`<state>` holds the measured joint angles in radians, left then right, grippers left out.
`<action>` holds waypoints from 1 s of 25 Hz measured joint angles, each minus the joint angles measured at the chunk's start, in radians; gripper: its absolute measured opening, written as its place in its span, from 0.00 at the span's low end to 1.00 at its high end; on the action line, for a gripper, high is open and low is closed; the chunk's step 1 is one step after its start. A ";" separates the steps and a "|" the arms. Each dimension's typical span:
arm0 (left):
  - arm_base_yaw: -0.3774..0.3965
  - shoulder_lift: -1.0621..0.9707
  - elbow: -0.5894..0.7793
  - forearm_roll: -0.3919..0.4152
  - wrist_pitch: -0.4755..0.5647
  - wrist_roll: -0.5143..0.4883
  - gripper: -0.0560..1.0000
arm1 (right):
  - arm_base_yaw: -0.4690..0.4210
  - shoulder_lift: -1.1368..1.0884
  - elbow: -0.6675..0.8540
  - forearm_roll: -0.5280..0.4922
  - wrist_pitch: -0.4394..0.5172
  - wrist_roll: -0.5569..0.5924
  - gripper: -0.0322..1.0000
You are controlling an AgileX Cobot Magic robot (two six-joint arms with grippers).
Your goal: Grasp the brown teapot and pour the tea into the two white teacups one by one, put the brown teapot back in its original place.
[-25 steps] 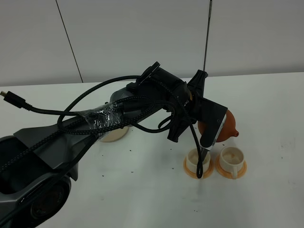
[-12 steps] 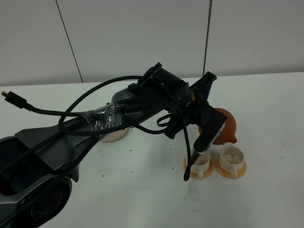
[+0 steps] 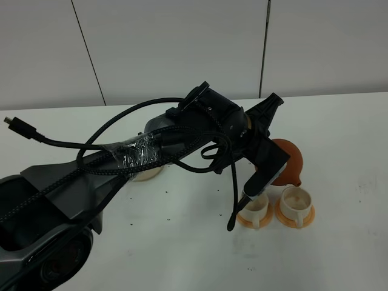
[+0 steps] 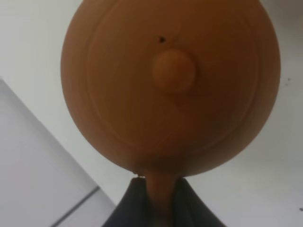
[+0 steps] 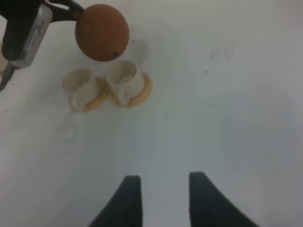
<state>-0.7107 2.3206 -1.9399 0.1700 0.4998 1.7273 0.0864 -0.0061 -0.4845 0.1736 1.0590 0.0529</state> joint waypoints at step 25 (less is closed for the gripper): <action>-0.030 0.000 0.000 0.105 -0.041 0.104 0.21 | 0.000 0.000 0.000 0.000 0.000 0.000 0.26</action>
<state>-0.7404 2.3206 -1.9399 0.2755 0.4584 1.8312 0.0864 -0.0061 -0.4845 0.1736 1.0590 0.0529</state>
